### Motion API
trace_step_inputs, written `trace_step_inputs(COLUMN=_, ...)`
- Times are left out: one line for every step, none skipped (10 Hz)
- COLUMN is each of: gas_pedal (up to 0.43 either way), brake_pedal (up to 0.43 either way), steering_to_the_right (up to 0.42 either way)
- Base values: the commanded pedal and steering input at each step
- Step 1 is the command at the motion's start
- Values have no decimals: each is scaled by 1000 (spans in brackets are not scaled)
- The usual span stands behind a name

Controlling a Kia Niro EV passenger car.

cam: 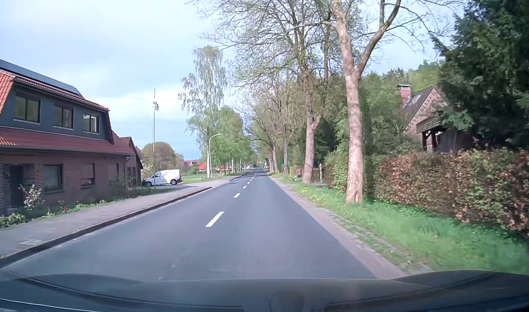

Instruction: Follow the waypoints while adhering to traffic rules and regulations

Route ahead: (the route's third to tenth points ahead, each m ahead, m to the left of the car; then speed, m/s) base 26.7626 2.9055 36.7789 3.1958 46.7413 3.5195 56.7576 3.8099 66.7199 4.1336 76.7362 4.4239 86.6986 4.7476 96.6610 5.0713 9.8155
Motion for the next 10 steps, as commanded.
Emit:
trace_step_inputs(gas_pedal=138, brake_pedal=0, steering_to_the_right=-6)
trace_step_inputs(gas_pedal=138, brake_pedal=0, steering_to_the_right=-5)
trace_step_inputs(gas_pedal=138, brake_pedal=0, steering_to_the_right=-5)
trace_step_inputs(gas_pedal=138, brake_pedal=0, steering_to_the_right=-4)
trace_step_inputs(gas_pedal=138, brake_pedal=0, steering_to_the_right=-4)
trace_step_inputs(gas_pedal=118, brake_pedal=0, steering_to_the_right=-5)
trace_step_inputs(gas_pedal=110, brake_pedal=0, steering_to_the_right=-4)
trace_step_inputs(gas_pedal=110, brake_pedal=0, steering_to_the_right=-4)
trace_step_inputs(gas_pedal=110, brake_pedal=0, steering_to_the_right=-4)
trace_step_inputs(gas_pedal=110, brake_pedal=0, steering_to_the_right=-5)
